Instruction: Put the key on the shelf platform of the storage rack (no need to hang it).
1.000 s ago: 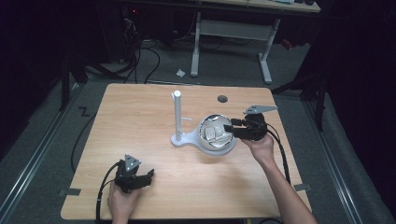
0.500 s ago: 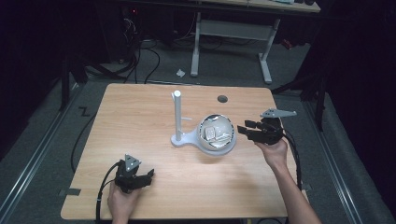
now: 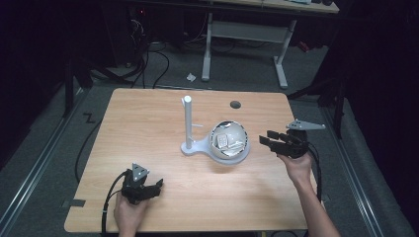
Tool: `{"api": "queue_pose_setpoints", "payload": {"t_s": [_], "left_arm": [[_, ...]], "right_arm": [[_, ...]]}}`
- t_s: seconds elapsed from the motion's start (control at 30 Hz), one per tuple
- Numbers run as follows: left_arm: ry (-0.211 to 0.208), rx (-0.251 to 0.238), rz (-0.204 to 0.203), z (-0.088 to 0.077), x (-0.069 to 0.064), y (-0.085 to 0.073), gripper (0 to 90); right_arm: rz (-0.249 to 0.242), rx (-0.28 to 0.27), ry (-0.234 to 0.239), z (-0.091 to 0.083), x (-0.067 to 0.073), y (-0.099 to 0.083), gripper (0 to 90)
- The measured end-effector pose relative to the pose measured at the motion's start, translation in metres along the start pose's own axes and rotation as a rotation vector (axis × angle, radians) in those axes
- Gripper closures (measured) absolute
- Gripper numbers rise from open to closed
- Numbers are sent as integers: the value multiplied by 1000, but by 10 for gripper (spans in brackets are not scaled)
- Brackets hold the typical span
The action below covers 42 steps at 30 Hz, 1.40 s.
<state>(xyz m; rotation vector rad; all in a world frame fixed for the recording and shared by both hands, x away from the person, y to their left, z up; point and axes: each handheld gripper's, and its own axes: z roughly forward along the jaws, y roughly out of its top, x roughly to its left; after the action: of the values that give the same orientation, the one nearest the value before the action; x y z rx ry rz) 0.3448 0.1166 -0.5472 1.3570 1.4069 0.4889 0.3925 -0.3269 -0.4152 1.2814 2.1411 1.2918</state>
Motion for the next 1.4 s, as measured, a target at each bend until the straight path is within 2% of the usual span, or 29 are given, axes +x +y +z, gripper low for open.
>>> {"api": "queue_pose_setpoints", "payload": {"t_s": [0.17,0.67,1.07,1.4], "left_arm": [[0,0,0,0,0,0,232],[0,0,0,0,0,0,232],[0,0,0,0,0,0,232],[0,0,0,0,0,0,232]], "right_arm": [[-11,-16,-12,-10,1,-2,517],[16,-40,-14,-26,3,-25,517],[24,-57,2,-33,12,-42,515],[36,-55,13,-32,15,-57,515]]}}
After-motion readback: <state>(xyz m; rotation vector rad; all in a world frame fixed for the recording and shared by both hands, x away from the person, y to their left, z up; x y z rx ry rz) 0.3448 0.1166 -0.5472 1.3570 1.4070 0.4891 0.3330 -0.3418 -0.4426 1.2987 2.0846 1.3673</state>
